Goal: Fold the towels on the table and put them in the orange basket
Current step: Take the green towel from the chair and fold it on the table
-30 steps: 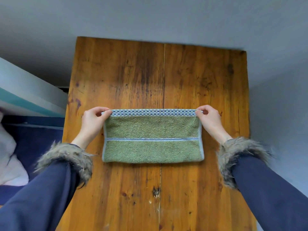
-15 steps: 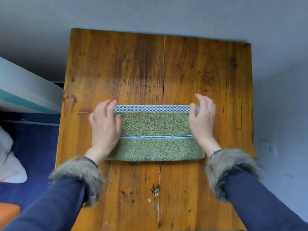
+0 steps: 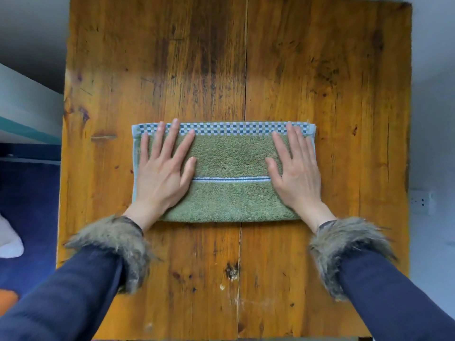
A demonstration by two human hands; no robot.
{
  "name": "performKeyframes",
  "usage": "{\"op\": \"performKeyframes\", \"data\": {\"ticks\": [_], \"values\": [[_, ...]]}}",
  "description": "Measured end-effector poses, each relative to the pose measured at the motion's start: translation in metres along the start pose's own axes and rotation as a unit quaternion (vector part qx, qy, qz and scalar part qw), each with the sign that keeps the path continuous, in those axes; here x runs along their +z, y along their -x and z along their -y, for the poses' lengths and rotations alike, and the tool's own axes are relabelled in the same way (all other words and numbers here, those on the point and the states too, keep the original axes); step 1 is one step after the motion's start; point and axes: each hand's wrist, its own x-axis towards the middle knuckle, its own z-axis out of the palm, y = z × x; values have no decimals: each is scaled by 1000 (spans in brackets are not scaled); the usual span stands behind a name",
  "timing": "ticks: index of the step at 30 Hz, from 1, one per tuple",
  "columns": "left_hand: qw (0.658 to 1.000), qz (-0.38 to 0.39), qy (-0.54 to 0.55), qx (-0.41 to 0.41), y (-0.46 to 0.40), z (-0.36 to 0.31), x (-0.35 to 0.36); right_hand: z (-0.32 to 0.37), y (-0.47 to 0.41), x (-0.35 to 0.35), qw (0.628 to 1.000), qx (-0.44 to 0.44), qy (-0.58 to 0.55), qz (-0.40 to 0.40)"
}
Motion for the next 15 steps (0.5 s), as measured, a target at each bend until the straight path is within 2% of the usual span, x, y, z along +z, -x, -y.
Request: {"op": "performKeyframes", "data": {"ticks": [5,7,9,15], "values": [[999,11,25,-34,12,23,-12,-13,1,-13,1000,20,0,6],[998,0,34,-51,22,18,-15,-5,5,-16,999,28,1,-18],[999,1,40,-32,38,7,-13,8,17,-14,999,18,-14,-35],[998,43,35,-36,50,-4,-4,7,35,1,1000,13,9,16]]}}
